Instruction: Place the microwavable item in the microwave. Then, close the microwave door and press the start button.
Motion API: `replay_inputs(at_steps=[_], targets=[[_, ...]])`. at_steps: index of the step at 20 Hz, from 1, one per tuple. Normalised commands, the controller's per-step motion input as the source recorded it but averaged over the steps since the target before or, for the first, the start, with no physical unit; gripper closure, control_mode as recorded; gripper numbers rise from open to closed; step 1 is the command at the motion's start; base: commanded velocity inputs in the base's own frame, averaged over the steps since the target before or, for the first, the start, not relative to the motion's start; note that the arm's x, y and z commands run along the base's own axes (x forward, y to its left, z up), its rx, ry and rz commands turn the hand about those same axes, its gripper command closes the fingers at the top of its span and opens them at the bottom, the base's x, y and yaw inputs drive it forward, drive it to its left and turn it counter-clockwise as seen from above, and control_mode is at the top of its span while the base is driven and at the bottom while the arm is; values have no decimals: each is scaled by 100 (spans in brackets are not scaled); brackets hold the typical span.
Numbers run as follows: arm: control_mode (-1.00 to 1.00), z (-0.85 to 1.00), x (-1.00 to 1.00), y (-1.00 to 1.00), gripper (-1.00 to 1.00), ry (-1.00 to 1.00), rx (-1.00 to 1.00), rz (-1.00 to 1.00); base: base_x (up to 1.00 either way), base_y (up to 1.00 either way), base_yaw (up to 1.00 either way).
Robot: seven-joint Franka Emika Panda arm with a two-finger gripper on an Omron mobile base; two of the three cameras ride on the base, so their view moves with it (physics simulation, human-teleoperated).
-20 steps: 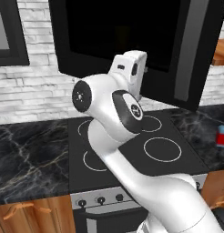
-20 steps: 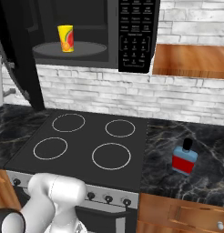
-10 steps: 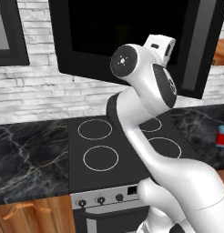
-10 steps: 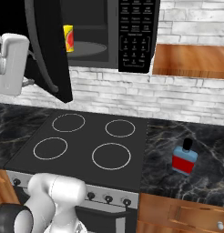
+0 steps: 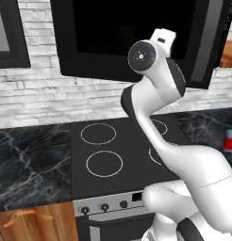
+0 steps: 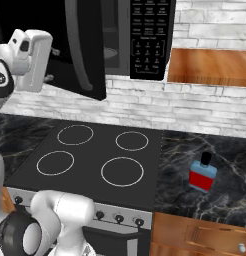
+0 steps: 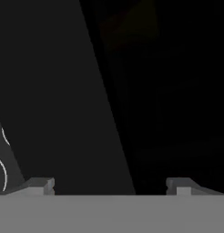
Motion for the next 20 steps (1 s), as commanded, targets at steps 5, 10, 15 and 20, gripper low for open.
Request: replay_inputs(at_steps=[5,10,15,20], targets=[[-100,0,75,0,-100,-2,5,13,0,0,0],[-100,0,89,0,-100,0,9,11,0,0,0],[-100,0,83,-2,-100,0,7,12,0,0,0],[-100,0,72,0,-100,0,4,13,0,0,0]])
